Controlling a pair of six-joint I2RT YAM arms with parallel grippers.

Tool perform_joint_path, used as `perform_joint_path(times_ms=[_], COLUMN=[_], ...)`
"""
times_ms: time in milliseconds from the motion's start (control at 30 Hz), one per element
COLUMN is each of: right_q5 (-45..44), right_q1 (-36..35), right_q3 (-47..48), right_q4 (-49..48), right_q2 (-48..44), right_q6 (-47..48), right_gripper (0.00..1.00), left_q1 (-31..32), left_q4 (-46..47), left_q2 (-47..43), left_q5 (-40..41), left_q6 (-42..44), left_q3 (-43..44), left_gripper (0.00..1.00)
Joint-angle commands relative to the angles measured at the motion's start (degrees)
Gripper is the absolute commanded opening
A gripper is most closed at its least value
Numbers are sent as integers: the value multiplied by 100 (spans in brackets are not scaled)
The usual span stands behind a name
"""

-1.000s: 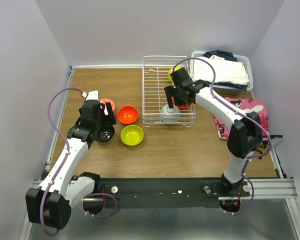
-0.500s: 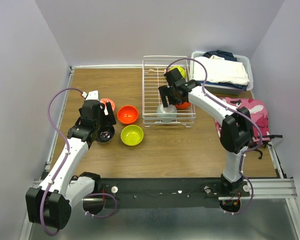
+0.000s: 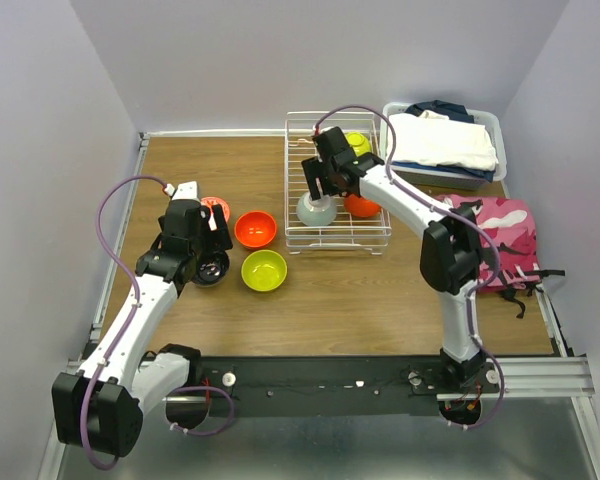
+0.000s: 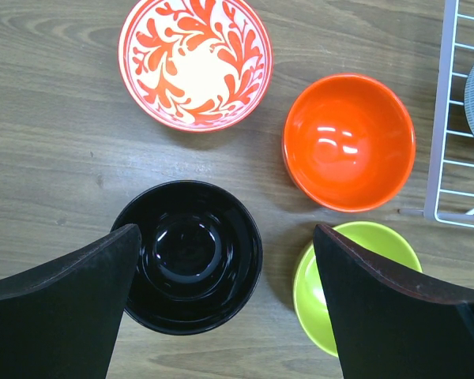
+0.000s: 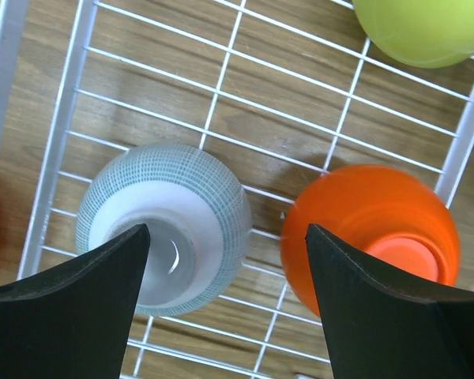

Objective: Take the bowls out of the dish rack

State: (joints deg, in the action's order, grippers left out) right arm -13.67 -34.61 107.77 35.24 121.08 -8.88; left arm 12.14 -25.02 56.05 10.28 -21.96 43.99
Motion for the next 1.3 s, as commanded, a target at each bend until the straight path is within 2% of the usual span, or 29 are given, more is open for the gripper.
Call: perform_joint_path(times_ms=[0,233,433,600,833,1033,1200,1267], right_q5=[-443,-769,-978,-1103,-147,171,15,-450], right_q1=[-37,-37,-37,-46,-46,-142,-143,-143], right_q3=[-492,-1775,-2443,-2243,-2225,-1777,-1355,-1092], right_q4=[-166,-386,-790,-633,-457,-641,-1019,-1037], right_q2=[-601,-1744,-1904,-1781,-1605,-1175,-770,-525], right_q6=[518,1125,2144,2330,2339,2260,2110,2075], right_gripper=[88,88,93,93,92,92,92,92], left_q1=[25,25,16,16,25,25,16,25], left_q4=[14,23,23,14,14,14,5,-3], left_q2=[20,81,2,-15,-6,11,11,28], left_q5=[88,-35,9,44,26,70,105,105], left_q6=[60,42,42,51,51,60,60,60], left_q3=[-31,-13,-30,-39,-31,-31,-31,-22], left_gripper=[99,99,99,99,99,99,99,99])
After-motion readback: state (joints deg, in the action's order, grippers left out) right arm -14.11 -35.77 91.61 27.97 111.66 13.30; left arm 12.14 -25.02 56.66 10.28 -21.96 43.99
